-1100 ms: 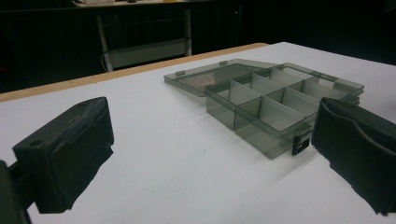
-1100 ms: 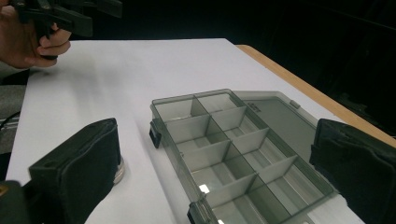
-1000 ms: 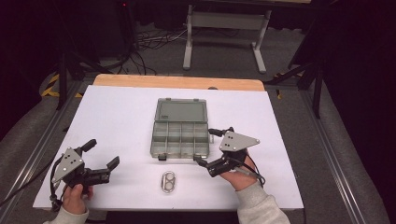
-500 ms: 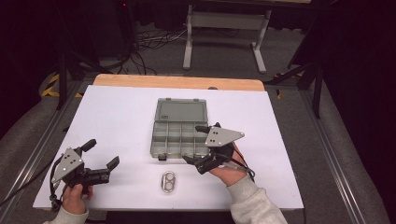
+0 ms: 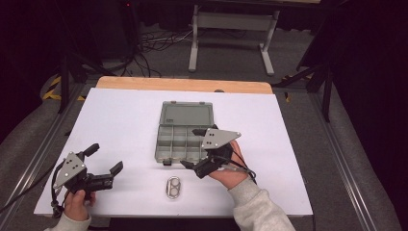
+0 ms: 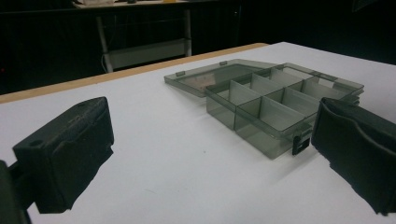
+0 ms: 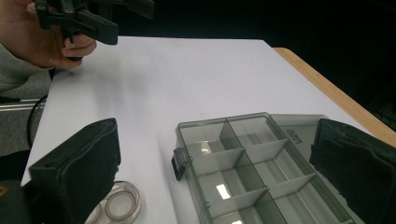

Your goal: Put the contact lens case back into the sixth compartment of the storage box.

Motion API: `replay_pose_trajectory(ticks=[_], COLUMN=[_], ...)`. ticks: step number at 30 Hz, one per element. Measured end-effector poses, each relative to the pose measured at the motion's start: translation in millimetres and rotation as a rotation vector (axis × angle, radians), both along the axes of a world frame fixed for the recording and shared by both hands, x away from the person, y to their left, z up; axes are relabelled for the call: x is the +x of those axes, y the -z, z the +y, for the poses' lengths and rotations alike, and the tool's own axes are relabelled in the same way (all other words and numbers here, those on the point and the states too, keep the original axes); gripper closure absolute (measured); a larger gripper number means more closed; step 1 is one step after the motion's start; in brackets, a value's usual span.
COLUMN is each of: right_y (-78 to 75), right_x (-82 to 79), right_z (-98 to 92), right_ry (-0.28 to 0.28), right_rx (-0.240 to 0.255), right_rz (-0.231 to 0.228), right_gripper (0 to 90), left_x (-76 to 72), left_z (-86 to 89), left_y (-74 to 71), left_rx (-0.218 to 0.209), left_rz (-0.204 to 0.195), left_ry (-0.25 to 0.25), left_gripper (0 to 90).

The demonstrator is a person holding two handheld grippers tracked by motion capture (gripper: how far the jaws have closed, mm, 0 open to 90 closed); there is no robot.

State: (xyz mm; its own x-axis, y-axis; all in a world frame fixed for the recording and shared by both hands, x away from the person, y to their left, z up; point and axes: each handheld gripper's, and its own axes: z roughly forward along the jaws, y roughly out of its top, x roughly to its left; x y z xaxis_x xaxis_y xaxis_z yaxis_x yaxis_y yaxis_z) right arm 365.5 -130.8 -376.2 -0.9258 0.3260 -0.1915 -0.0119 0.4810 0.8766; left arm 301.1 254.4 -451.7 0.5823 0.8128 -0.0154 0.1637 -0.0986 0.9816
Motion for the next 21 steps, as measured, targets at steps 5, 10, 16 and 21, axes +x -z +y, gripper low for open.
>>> replay_pose_trajectory(ticks=[5,10,16,21], right_y=[0.9,2.5,2.1,1.5], right_x=[1.8,4.0,5.6,5.8], right_z=[9.5,17.0,24.4,30.4], right_ry=[-0.042,-0.064,-0.081,-0.101], right_rx=[-0.009,-0.026,-0.038,-0.063], right_rz=[0.019,0.036,0.044,0.058], right_gripper=[2.6,2.1,2.2,2.6], left_x=[-0.1,-0.1,-0.1,-0.1], left_z=[0.0,0.4,0.7,0.7], left_y=[0.0,-0.3,-0.4,-0.5], left_rx=[0.001,0.005,0.005,0.005], left_rz=[-0.001,-0.001,-0.001,-0.002], left_ry=[0.000,-0.001,-0.001,0.000], left_gripper=[0.0,0.0,0.0,0.0])
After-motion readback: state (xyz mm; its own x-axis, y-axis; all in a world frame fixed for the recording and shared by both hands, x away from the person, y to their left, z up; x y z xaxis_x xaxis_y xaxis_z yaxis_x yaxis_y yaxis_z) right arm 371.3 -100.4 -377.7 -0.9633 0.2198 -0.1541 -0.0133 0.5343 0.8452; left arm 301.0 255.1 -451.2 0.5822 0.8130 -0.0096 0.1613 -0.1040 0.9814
